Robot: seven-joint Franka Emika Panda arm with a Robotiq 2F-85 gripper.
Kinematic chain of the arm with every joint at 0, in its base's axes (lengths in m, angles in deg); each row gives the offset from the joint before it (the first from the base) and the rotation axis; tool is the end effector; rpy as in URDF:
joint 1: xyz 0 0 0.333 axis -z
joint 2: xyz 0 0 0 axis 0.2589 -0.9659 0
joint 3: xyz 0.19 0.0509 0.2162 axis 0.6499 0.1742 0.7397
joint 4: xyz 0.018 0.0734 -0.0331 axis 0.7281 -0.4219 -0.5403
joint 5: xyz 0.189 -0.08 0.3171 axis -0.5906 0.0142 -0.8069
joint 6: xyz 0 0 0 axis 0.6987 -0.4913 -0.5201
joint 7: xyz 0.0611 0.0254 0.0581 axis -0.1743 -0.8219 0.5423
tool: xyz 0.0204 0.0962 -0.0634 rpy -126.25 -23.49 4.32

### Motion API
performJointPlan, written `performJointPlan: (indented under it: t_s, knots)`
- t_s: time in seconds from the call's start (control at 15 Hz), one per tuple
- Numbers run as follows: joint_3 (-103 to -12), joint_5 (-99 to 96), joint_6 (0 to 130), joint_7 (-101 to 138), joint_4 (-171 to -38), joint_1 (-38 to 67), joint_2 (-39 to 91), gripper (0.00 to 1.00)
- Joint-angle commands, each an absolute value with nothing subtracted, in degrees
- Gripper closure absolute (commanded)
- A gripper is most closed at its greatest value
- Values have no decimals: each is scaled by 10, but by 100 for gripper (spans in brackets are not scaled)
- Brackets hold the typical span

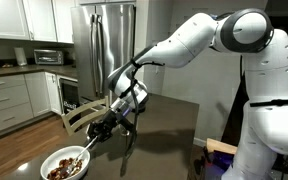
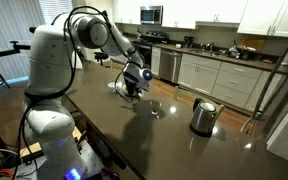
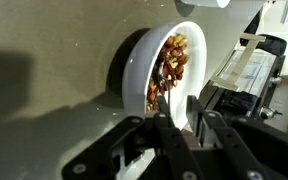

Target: Scoop a spoonful of things from the bowl and put them in the glass

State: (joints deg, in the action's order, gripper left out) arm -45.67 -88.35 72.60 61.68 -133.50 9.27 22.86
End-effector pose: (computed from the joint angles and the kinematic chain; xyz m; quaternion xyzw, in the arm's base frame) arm 0.5478 0.1332 0.2348 -0.8886 0.1542 -0.0926 0.4220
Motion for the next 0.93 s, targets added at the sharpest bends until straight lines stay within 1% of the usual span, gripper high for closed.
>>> performJointPlan:
  t_s: [0.0,0.13,0.2,0.33,0.87]
  knots:
    - [-465,-902,732,635,-1344,89,242,96]
    - [-467,-902,730,635,-1344,90,242,99]
    - [-468,-902,726,636,-1343,91,243,96]
    - [-469,-903,719,637,-1343,94,245,95]
    - [-477,-887,725,635,-1344,92,277,95]
